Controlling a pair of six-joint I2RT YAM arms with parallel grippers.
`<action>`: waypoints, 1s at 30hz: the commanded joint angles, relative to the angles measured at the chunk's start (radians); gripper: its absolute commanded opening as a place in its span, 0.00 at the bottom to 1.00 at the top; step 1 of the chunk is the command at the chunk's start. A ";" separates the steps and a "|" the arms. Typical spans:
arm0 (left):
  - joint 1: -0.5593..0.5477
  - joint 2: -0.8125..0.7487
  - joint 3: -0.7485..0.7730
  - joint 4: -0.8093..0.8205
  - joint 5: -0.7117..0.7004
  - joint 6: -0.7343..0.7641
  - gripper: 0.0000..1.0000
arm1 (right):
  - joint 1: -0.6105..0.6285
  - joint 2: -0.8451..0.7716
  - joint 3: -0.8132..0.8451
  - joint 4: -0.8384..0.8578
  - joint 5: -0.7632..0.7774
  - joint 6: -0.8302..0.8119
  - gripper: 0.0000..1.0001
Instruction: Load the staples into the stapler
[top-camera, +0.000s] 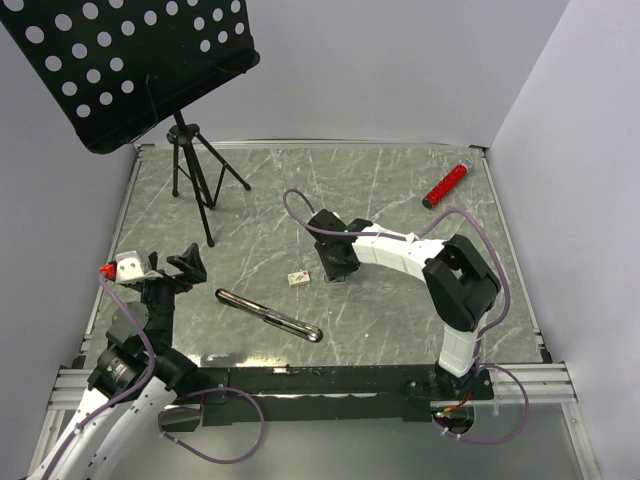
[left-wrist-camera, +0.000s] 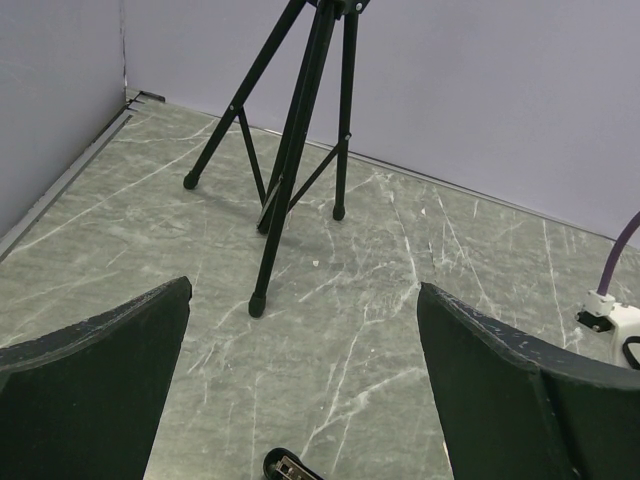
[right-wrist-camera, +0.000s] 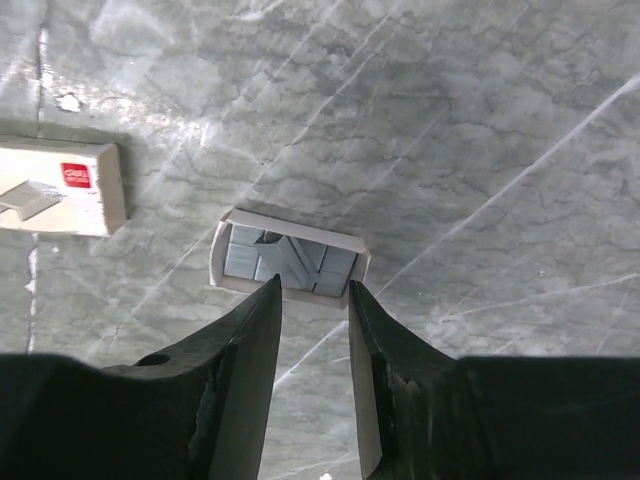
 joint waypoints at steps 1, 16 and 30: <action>0.003 0.010 0.002 0.038 0.012 0.022 0.99 | 0.000 -0.072 0.018 0.013 -0.002 0.010 0.40; 0.005 0.004 0.003 0.033 0.006 0.020 0.99 | 0.052 0.004 0.069 0.010 0.082 -0.125 0.38; 0.004 -0.002 0.002 0.033 0.004 0.019 0.99 | 0.107 0.089 0.126 -0.024 0.176 -0.196 0.37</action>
